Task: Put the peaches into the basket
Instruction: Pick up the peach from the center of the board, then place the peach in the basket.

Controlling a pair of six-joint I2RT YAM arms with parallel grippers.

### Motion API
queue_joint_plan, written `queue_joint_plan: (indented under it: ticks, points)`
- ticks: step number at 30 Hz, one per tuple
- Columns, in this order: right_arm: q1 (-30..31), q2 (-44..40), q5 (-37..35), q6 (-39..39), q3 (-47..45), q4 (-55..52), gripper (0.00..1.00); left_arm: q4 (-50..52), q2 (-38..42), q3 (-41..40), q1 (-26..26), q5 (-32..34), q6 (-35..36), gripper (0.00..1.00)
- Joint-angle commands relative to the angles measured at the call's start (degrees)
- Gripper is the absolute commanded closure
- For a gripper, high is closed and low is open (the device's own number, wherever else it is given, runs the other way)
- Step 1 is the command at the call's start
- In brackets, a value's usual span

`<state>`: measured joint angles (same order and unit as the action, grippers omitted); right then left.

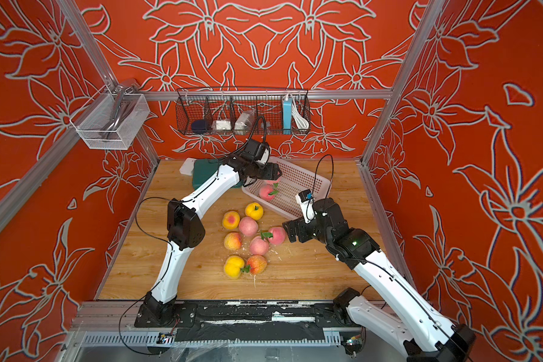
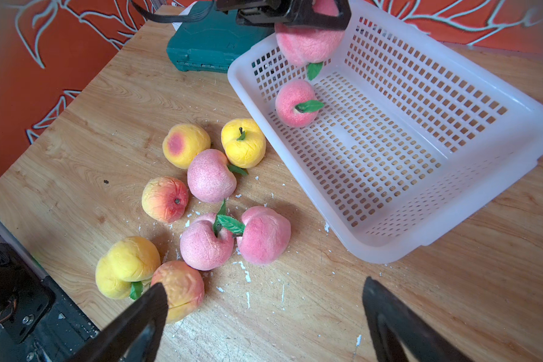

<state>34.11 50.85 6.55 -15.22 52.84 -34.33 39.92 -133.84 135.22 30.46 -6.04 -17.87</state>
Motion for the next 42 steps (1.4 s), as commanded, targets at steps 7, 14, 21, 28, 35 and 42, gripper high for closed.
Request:
queue_joint_plan:
  ticks: [7, 14, 21, 28, 35, 42]
  points:
    - [-0.8, 0.4, 0.4, 0.9, -1.0, -0.1, 0.01, -6.1, -5.8, 4.0, 0.0, 4.8, 6.9, 0.33]
    - [-1.4, 0.4, 0.1, 1.1, -1.2, -0.2, 0.01, -10.3, -8.1, 4.0, 0.0, 6.5, 10.3, 0.33]
    - [-2.1, 0.7, 0.1, 1.1, -1.0, -0.3, 0.01, -12.4, -10.3, 4.5, 0.0, 7.4, 10.7, 0.33]
    - [-2.4, 0.7, -0.1, 1.4, -1.1, -0.3, 0.01, -12.3, -12.2, 4.5, 0.1, 8.8, 11.3, 0.33]
    - [-2.8, 0.6, 0.3, 1.7, -1.2, -0.6, 0.01, -12.4, -13.9, 4.6, 0.1, 11.1, 12.0, 0.33]
    - [-3.2, 0.8, 0.8, 1.8, -1.5, -0.3, 0.01, -12.6, -15.5, 4.4, 0.0, 12.9, 12.8, 0.32]
